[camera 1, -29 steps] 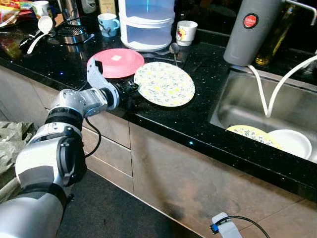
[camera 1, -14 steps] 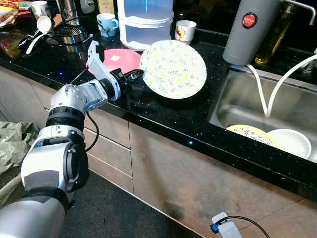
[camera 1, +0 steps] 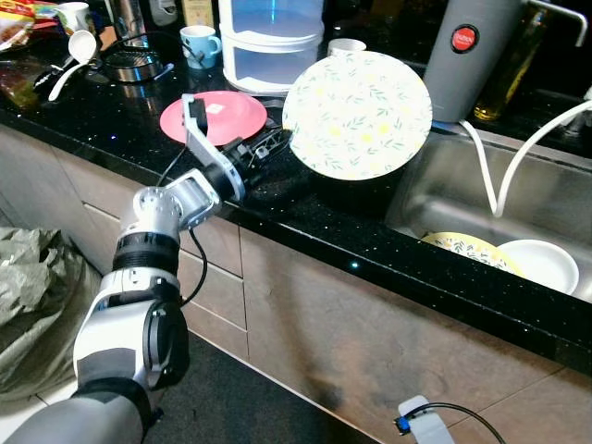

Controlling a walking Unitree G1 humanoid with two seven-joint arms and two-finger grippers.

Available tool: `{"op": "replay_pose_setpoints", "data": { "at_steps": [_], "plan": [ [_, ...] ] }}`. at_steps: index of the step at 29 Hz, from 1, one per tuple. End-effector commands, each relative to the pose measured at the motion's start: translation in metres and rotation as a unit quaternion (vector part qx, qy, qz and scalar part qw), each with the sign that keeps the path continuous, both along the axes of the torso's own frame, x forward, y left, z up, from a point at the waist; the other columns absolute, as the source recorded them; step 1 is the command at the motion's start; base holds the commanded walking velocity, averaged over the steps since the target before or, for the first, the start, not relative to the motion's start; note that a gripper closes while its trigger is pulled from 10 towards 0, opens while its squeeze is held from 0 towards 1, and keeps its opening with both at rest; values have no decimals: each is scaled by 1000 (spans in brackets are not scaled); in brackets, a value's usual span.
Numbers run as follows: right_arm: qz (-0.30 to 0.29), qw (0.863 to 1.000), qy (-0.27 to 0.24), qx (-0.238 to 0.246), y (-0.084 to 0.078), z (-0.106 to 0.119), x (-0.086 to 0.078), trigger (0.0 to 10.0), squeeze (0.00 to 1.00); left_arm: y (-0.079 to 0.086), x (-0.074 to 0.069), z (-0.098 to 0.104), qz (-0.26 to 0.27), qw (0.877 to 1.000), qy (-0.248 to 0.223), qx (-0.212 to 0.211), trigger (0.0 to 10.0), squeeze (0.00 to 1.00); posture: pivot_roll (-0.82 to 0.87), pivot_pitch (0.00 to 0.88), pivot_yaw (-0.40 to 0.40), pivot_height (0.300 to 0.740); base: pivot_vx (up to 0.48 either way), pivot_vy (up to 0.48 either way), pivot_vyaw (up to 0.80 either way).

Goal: Kitchen organization

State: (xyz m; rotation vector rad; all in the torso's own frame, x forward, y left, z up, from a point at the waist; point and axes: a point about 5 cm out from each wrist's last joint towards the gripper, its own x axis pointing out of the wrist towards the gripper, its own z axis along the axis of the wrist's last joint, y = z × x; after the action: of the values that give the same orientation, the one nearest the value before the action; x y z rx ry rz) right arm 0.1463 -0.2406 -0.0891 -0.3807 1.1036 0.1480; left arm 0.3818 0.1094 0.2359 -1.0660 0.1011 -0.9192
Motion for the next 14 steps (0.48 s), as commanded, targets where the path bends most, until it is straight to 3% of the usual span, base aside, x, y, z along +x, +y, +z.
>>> {"op": "replay_pose_setpoints", "data": {
  "at_steps": [1,2,6,14],
  "plan": [
    [-10,1000,11,4,0,-2,-6,10000,0,-3,-1,6,-3,1000,-13,-19,7020,0,-74,57,-15,740,0,0,-800],
    [-10,1000,11,4,0,-2,-6,10000,0,-3,-3,8,-1,999,-18,-29,10000,0,-73,56,-16,740,0,0,-800],
    [-11,1000,10,4,0,-2,-5,10000,0,0,-5,15,3,998,-34,-55,10000,0,-74,54,-17,740,0,0,-800],
    [-12,1000,9,5,-1,-2,-4,10000,0,3,-4,11,33,998,-25,-50,10000,0,-77,49,-18,740,0,0,-800]
  ]
}}
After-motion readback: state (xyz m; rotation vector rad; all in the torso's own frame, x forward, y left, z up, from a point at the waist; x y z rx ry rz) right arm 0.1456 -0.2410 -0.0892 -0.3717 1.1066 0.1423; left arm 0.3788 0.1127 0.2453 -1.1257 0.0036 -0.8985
